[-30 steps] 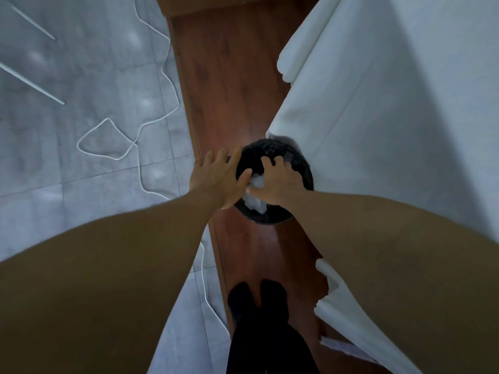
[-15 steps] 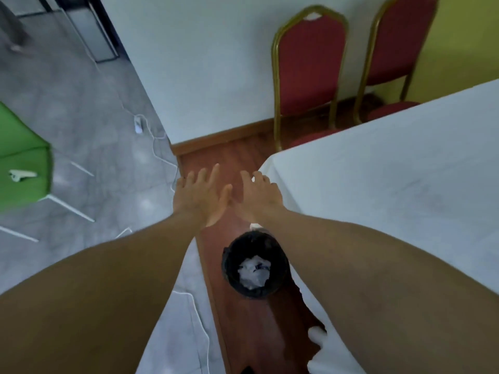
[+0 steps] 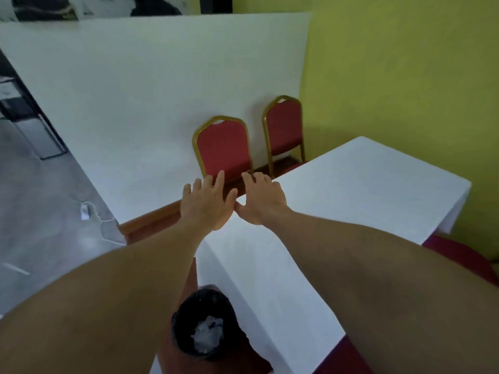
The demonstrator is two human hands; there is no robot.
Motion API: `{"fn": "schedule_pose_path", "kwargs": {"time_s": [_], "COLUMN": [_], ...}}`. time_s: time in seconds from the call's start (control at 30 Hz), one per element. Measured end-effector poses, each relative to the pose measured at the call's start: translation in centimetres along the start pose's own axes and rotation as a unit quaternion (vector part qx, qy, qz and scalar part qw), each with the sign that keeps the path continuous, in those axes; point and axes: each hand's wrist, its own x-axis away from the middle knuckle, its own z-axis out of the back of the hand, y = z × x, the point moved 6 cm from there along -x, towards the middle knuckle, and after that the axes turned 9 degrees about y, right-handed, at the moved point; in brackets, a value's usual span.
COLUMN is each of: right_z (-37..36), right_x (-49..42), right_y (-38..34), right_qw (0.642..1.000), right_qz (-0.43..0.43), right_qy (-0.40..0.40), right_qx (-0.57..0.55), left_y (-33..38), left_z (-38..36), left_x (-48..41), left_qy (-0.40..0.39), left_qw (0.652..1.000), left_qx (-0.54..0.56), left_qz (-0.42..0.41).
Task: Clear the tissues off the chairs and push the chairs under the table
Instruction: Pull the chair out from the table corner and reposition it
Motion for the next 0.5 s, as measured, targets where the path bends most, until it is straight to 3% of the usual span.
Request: {"fn": "schedule_pose_path", "kwargs": {"time_s": [0.5], "right_z": [17.8], "right_x": [18.2], "right_y": [30.2], "right_qw": [0.970], "right_qz": [-0.213], "right_qy": [0.022], "right_qx": [0.114], "left_y": [36.6], "left_z": [9.5], "left_x": [4.8], "left_qy": [0.003], "left_qw": [0.972], "left_qx": [0.102], "left_qz": [-0.211]}}
